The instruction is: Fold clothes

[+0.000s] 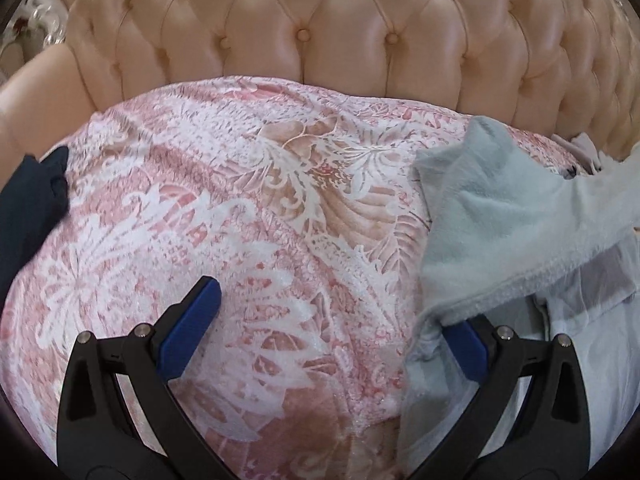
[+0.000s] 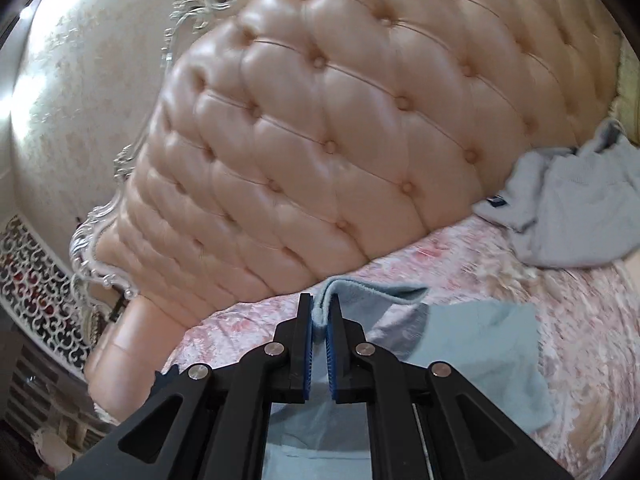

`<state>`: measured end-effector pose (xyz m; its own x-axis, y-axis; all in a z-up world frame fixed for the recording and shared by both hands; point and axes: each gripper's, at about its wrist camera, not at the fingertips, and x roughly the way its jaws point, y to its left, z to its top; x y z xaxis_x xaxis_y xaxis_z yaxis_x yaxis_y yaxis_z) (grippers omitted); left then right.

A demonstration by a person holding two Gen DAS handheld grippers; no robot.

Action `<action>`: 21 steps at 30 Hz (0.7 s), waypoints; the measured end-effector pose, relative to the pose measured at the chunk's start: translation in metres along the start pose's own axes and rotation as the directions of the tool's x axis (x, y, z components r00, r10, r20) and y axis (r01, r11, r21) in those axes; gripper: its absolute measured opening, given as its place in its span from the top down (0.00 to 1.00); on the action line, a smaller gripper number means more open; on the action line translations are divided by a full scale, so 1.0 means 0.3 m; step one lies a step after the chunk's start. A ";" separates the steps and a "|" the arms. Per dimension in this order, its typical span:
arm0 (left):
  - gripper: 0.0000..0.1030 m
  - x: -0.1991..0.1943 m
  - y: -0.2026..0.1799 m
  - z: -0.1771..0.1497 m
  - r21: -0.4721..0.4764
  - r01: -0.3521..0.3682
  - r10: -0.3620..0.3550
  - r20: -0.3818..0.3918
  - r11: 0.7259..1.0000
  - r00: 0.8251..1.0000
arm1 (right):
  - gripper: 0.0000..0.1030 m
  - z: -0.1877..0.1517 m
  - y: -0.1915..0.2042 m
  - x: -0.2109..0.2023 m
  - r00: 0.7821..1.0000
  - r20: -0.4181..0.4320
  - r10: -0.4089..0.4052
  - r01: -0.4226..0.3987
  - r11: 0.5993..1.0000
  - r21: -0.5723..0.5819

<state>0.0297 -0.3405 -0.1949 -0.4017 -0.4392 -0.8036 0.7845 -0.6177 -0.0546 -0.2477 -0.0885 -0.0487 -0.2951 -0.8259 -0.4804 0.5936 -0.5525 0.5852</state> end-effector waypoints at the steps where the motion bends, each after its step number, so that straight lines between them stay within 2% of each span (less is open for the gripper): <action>1: 0.00 0.001 0.002 0.000 -0.007 -0.001 0.001 0.002 1.000 1.000 | 0.94 0.009 0.026 0.002 1.000 0.006 0.016 -0.016 1.000 -0.022; 4: 0.00 -0.003 0.005 0.000 -0.030 -0.001 0.001 0.004 1.000 1.000 | 0.94 0.027 0.128 -0.014 0.996 0.032 0.086 -0.081 0.989 -0.122; 7: 0.00 0.001 0.001 -0.001 -0.029 -0.010 0.010 -0.007 1.000 1.000 | 0.94 0.000 0.164 -0.034 0.995 0.049 0.085 -0.072 0.975 -0.211; 8: 0.00 0.002 -0.001 -0.001 -0.024 -0.013 0.013 -0.008 1.000 1.000 | 0.94 -0.022 0.139 -0.029 0.998 0.050 0.045 -0.033 0.975 -0.222; 9: 0.00 0.003 -0.002 -0.002 -0.021 -0.015 0.015 -0.008 1.000 1.000 | 0.94 -0.059 0.079 -0.007 0.999 0.033 -0.038 0.044 0.974 -0.223; 11: 0.00 0.003 -0.006 -0.003 -0.012 -0.021 0.021 -0.009 1.000 1.000 | 0.94 -0.124 -0.070 0.060 0.992 -0.051 -0.115 0.108 0.985 -0.134; 13: 0.00 0.003 -0.011 -0.004 -0.003 -0.024 0.024 -0.013 1.000 1.000 | 0.94 -0.218 -0.250 0.137 0.962 -0.162 -0.219 0.216 0.976 -0.033; 15: 0.00 0.004 -0.013 -0.003 0.009 -0.023 0.023 -0.019 1.000 1.000 | 0.94 -0.304 -0.362 0.167 0.942 -0.222 -0.252 0.267 0.963 0.038; 17: 0.00 0.004 -0.009 0.002 0.011 -0.016 0.016 -0.024 1.000 1.000 | 0.94 -0.343 -0.394 0.164 0.949 -0.214 -0.230 0.254 0.963 0.091; 21: 0.00 0.005 -0.003 0.009 0.005 -0.009 0.009 -0.028 1.000 1.000 | 0.94 -0.336 -0.369 0.148 0.954 -0.194 -0.228 0.247 0.965 0.082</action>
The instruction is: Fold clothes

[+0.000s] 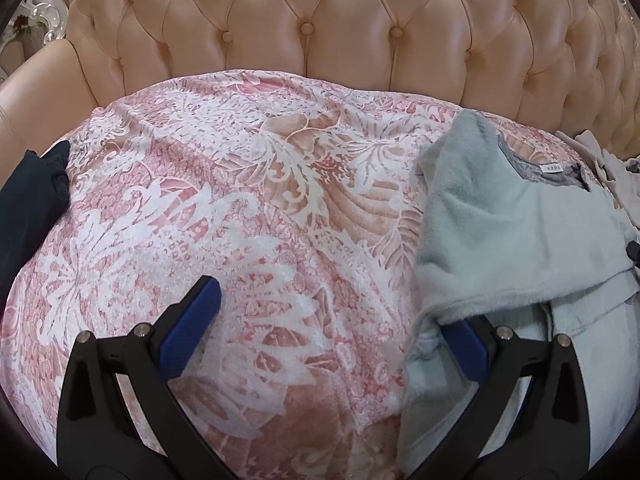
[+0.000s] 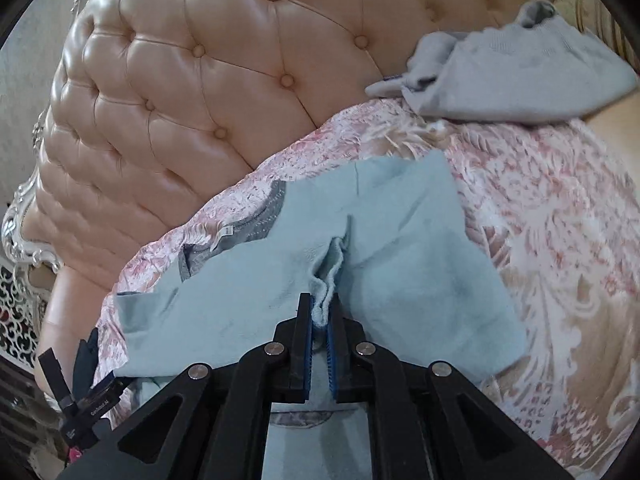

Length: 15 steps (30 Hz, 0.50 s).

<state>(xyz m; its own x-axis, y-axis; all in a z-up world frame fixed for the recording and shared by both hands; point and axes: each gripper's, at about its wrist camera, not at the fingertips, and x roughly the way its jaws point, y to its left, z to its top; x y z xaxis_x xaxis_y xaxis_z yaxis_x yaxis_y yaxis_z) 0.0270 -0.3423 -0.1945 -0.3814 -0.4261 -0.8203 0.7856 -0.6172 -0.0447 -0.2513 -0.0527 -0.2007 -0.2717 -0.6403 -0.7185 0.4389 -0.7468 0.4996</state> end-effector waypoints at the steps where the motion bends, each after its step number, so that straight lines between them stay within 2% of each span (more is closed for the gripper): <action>1: 0.00 -0.001 0.001 0.000 -0.004 0.001 -0.001 0.000 1.000 1.000 | 0.94 0.006 0.014 -0.010 1.000 0.006 0.001 -0.001 1.000 -0.013; 3: 0.00 -0.003 0.001 -0.001 -0.006 0.002 -0.002 0.000 1.000 1.000 | 0.94 0.014 0.034 -0.040 0.999 0.031 0.024 -0.023 0.999 -0.025; 5: 0.00 -0.004 0.001 -0.001 -0.004 0.003 -0.004 -0.003 1.000 1.000 | 0.94 0.021 0.040 -0.049 0.999 0.039 0.011 -0.010 1.000 -0.030; 9: 0.00 -0.010 0.000 0.001 -0.007 0.020 -0.020 -0.020 1.000 1.000 | 0.94 -0.003 -0.004 0.012 0.997 -0.041 -0.061 0.062 0.998 0.003; 12: 0.00 -0.013 0.003 0.006 -0.006 0.046 -0.047 -0.046 0.999 0.998 | 0.93 -0.002 -0.002 0.006 0.997 -0.030 -0.069 0.070 0.997 0.021; 13: 0.00 -0.020 0.005 0.007 -0.006 0.058 -0.058 -0.049 0.998 0.997 | 0.92 0.001 0.002 0.003 0.997 -0.032 -0.076 0.077 0.997 0.026; 15: 0.00 -0.041 0.010 0.009 -0.006 0.083 -0.083 -0.054 0.997 0.995 | 0.78 0.005 0.008 -0.012 0.994 -0.047 -0.104 0.105 0.994 0.037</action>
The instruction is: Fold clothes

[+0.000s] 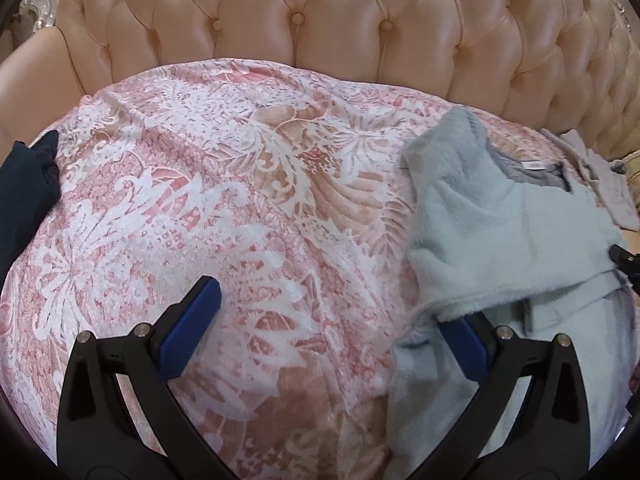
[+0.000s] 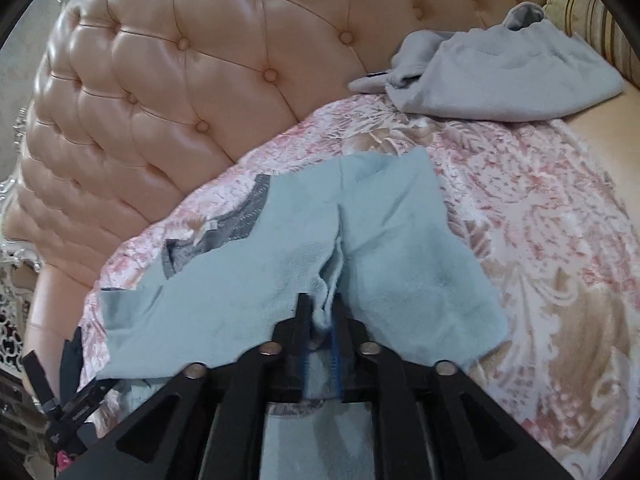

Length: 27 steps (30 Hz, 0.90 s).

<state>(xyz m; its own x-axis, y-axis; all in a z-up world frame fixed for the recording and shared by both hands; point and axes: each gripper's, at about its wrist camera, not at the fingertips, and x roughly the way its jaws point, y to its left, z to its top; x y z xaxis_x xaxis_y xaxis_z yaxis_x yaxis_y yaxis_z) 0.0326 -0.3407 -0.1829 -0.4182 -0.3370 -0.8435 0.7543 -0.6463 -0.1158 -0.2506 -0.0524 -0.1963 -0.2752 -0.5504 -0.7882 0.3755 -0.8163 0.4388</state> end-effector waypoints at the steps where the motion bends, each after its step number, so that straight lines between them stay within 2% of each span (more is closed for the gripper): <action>1: 0.00 -0.016 0.000 -0.001 0.007 0.007 -0.007 0.003 1.000 1.000 | 0.62 -0.002 -0.004 -0.015 1.000 0.005 0.000 0.000 1.000 0.021; 2: 0.00 -0.035 0.000 -0.003 0.016 0.013 -0.013 0.007 1.000 1.000 | 0.49 -0.005 -0.008 -0.034 1.000 0.015 -0.006 0.005 0.999 0.042; 4: 0.00 -0.077 0.003 -0.005 0.041 0.014 -0.015 0.025 0.999 1.000 | 0.47 -0.026 -0.003 -0.117 0.990 0.118 -0.072 0.065 0.996 0.061; 5: 0.00 -0.101 0.007 -0.003 0.053 0.004 -0.006 0.041 0.999 0.999 | 0.46 -0.038 0.016 -0.165 0.980 0.188 -0.067 0.060 0.997 0.042; 7: 0.00 -0.148 0.023 0.015 0.068 -0.027 0.020 0.088 0.997 0.996 | 0.46 -0.053 0.074 -0.202 0.970 0.241 -0.020 0.025 0.999 -0.021; 9: 0.00 -0.175 0.038 0.051 0.074 -0.063 0.055 0.115 0.995 0.992 | 0.45 -0.055 0.157 -0.172 0.981 0.187 0.050 -0.029 0.993 -0.114; 12: 0.00 -0.202 0.061 0.118 0.067 -0.086 0.076 0.142 0.994 0.987 | 0.45 -0.065 0.280 -0.071 0.992 0.074 0.103 -0.085 0.972 -0.221; 15: 0.00 -0.187 0.033 0.231 0.103 -0.058 0.042 0.157 0.993 0.987 | 0.45 -0.100 0.328 0.023 0.986 -0.013 0.164 -0.163 0.960 -0.227; 17: 0.00 -0.160 0.003 0.322 0.147 -0.030 0.008 0.153 0.989 0.988 | 0.45 -0.133 0.319 0.083 0.987 -0.062 0.149 -0.159 0.966 -0.205; 18: 0.00 -0.126 -0.021 0.374 0.187 0.013 -0.035 0.116 0.982 0.993 | 0.45 -0.151 0.303 0.106 0.988 -0.073 0.136 -0.147 0.970 -0.192; 20: 0.00 -0.052 -0.071 0.470 0.254 0.121 -0.126 0.005 0.960 0.992 | 0.45 -0.178 0.271 0.105 0.982 -0.027 0.187 -0.189 0.966 -0.179; 22: 0.00 0.037 -0.129 0.561 0.302 0.214 -0.176 -0.146 0.929 0.973 | 0.45 -0.186 0.261 0.105 0.978 -0.019 0.207 -0.207 0.962 -0.178; 24: 0.00 0.115 -0.194 0.618 0.375 0.211 -0.119 -0.254 0.903 0.960 | 0.45 -0.186 0.250 0.101 0.976 -0.019 0.217 -0.217 0.961 -0.173; 27: 0.00 0.222 -0.276 0.642 0.480 0.227 -0.009 -0.415 0.848 0.910 | 0.43 -0.197 0.249 0.102 0.973 -0.002 0.229 -0.225 0.957 -0.183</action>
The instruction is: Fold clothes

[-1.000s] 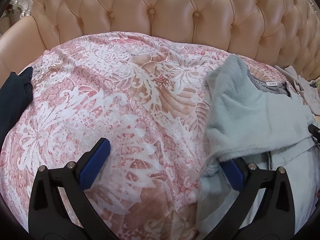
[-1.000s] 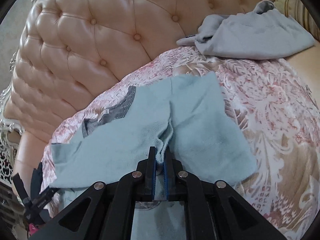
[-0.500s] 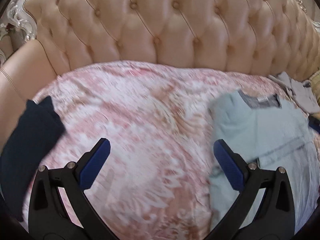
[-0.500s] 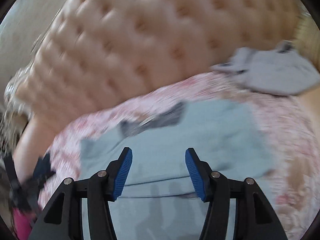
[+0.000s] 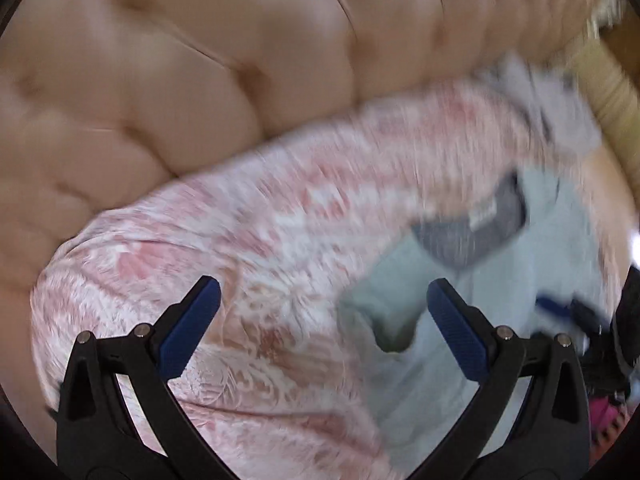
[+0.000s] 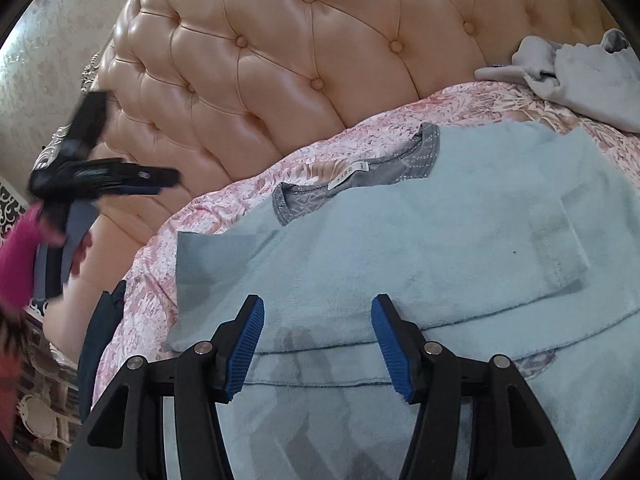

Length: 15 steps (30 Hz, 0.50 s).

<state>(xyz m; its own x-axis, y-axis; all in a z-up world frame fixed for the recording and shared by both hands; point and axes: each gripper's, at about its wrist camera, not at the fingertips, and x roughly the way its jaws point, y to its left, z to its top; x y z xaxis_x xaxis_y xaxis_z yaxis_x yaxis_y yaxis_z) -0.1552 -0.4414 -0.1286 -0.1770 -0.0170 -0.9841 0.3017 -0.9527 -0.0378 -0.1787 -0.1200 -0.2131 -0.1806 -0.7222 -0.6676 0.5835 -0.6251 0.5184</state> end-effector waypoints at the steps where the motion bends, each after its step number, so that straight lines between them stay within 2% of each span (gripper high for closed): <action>1: 0.00 0.032 -0.014 0.014 0.038 -0.012 0.015 -0.064 0.999 0.998 | 0.42 -0.003 0.000 -0.001 1.000 0.004 0.005 -0.005 1.000 -0.003; 4: 0.00 0.121 -0.035 0.019 0.112 -0.018 0.043 -0.220 0.994 0.974 | 0.42 -0.006 -0.001 0.000 1.000 0.015 0.024 -0.024 1.000 0.009; 5: 0.00 0.147 -0.037 0.022 0.127 -0.031 0.062 -0.252 0.991 0.966 | 0.42 -0.008 -0.003 0.000 0.999 0.019 0.031 -0.031 0.999 0.013; 8: 0.00 0.208 -0.037 0.037 0.144 -0.063 0.104 -0.301 0.988 0.948 | 0.42 -0.010 -0.008 -0.003 0.999 0.025 0.042 -0.042 0.999 0.019; 11: 0.00 0.269 -0.061 0.025 0.174 -0.051 0.112 -0.360 0.983 0.926 | 0.42 -0.012 -0.012 -0.006 0.998 0.029 0.049 -0.050 0.998 0.024; 12: 0.00 0.290 -0.072 0.005 0.220 -0.079 0.162 -0.389 0.972 0.907 | 0.42 -0.011 -0.014 -0.006 0.998 0.030 0.052 -0.053 0.998 0.026; 15: 0.00 0.328 -0.083 -0.065 0.364 -0.154 0.320 -0.455 0.919 0.831 | 0.42 -0.012 -0.028 -0.008 0.997 0.037 0.073 -0.075 0.996 0.043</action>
<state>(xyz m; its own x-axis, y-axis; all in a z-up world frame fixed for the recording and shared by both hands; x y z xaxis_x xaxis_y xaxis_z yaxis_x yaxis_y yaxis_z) -0.1619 -0.4134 -0.2280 0.3753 -0.1806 -0.9091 -0.0368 -0.9830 0.1801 -0.1802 -0.1119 -0.2177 -0.1662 -0.7766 -0.6077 0.5610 -0.5812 0.5894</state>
